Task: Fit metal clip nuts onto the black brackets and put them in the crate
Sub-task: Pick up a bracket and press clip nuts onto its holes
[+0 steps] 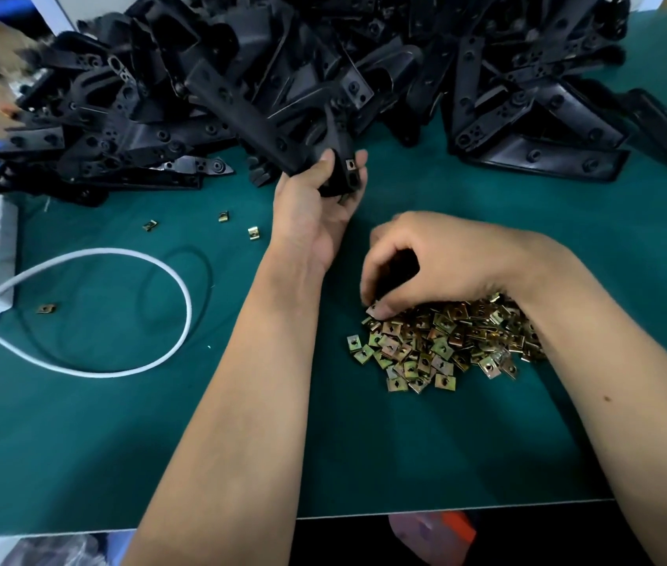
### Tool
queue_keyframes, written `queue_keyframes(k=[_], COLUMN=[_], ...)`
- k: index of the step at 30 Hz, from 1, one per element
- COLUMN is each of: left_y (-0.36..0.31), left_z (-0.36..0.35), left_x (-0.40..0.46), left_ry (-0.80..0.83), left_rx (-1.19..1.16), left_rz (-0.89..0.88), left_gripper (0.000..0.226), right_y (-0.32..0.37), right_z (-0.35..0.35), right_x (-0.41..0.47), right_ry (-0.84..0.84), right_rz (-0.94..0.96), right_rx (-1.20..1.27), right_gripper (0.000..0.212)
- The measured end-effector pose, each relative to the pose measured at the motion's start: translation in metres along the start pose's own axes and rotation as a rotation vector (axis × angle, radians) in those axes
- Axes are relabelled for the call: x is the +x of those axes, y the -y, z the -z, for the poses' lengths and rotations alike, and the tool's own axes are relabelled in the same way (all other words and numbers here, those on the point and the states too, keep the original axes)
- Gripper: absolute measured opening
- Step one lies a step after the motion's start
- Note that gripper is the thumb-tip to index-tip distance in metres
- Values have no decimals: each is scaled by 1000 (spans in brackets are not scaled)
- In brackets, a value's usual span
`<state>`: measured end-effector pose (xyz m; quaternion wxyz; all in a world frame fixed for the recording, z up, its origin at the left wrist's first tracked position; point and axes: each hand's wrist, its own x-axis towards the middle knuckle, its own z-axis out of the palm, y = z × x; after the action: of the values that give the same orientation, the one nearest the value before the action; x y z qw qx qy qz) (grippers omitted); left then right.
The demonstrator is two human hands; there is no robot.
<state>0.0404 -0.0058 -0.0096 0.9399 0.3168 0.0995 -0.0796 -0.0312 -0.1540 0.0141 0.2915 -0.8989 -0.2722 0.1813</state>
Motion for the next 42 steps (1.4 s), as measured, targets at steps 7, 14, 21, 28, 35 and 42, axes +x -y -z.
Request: queue_keyframes(k=[7, 14, 21, 28, 35, 42], left_y=[1, -8, -8, -6, -4, 1], left_z=[1, 0, 2, 3, 0, -3], left_x=[-2, -6, -8, -12, -20, -24], left_ry=[2, -17, -14, 49, 154, 233], left_rx=[-9, -35, -11, 190, 362, 447], left_rz=[55, 72, 53, 46, 80, 120], left_gripper=[18, 4, 2, 14, 12, 19], right_y=[6, 21, 10, -16, -26, -24], right_z=[-5, -19, -11, 3, 5, 0], right_x=[4, 8, 7, 2, 3, 7], right_ry=[-284, 39, -200, -756, -845, -917], right_rz=[62, 114, 38, -8, -13, -102], right_rx=[-113, -134, -20, 714, 1075, 1032], right_gripper=[17, 19, 15, 3, 12, 16])
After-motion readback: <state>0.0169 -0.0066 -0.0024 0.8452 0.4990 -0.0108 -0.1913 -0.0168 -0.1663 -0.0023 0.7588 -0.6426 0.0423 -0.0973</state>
